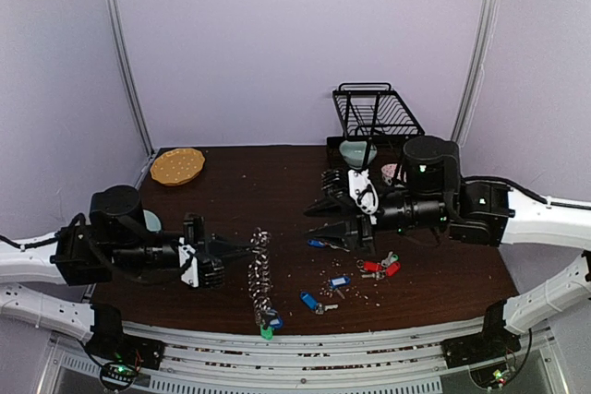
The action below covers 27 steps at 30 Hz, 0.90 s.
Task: Put the keys on the keyring
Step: Pass from the right arm to the left, then pick up the key from the center of the board.
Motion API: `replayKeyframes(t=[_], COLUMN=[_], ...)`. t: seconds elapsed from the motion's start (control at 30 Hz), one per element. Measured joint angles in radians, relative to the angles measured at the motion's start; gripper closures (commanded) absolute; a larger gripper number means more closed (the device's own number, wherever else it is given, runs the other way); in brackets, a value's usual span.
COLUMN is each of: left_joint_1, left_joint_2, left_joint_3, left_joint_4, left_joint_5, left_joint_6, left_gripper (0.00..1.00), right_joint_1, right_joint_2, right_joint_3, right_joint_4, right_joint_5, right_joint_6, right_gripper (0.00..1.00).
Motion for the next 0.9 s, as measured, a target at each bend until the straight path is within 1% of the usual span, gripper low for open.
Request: replayKeyframes(t=[0.2, 0.3, 0.4, 0.47, 0.57, 0.6, 0.63, 0.67, 0.7, 0.77, 0.9], left_joint_1=[-0.016, -0.016, -0.016, -0.016, -0.016, -0.016, -0.016, -0.013, -0.007, 0.013, 0.066], left_joint_2=[-0.023, -0.035, -0.029, -0.027, -0.048, -0.062, -0.088, -0.087, -0.082, -0.072, -0.061], left_joint_3=[0.008, 0.008, 0.008, 0.006, -0.023, -0.039, -0.088, -0.093, -0.097, -0.098, -0.108], left_joint_4=[-0.021, -0.01, -0.002, -0.001, 0.032, 0.046, 0.088, 0.092, 0.101, 0.118, 0.145], left_joint_5=[0.034, 0.025, -0.018, -0.056, -0.115, -0.134, -0.187, -0.202, -0.214, -0.235, -0.246], left_joint_6=[0.061, 0.058, 0.021, -0.031, -0.113, -0.135, -0.185, -0.198, -0.211, -0.235, -0.273], left_gripper=[1.0, 1.0, 1.0, 1.0, 1.0, 1.0, 1.0, 1.0, 1.0, 1.0, 1.0], right_joint_1=[-0.004, -0.025, -0.074, -0.102, -0.127, -0.128, -0.128, -0.122, -0.108, -0.079, 0.013], right_joint_2=[0.0, 0.001, 0.021, 0.05, 0.132, 0.275, 0.28, 0.301, 0.333, 0.396, 0.472], right_joint_3=[-0.068, -0.102, -0.105, -0.1, -0.097, -0.082, -0.082, -0.079, -0.058, -0.026, -0.008], right_joint_4=[0.031, 0.033, 0.002, -0.04, -0.132, -0.256, -0.261, -0.286, -0.324, -0.342, -0.361], right_joint_5=[0.077, 0.141, 0.251, 0.327, 0.407, 0.436, 0.437, 0.447, 0.481, 0.522, 0.599], right_joint_6=[0.14, 0.24, 0.377, 0.462, 0.583, 0.705, 0.709, 0.734, 0.77, 0.826, 0.931], right_gripper=[0.61, 0.59, 0.6, 0.61, 0.68, 0.7, 0.68, 0.66, 0.64, 0.58, 0.53])
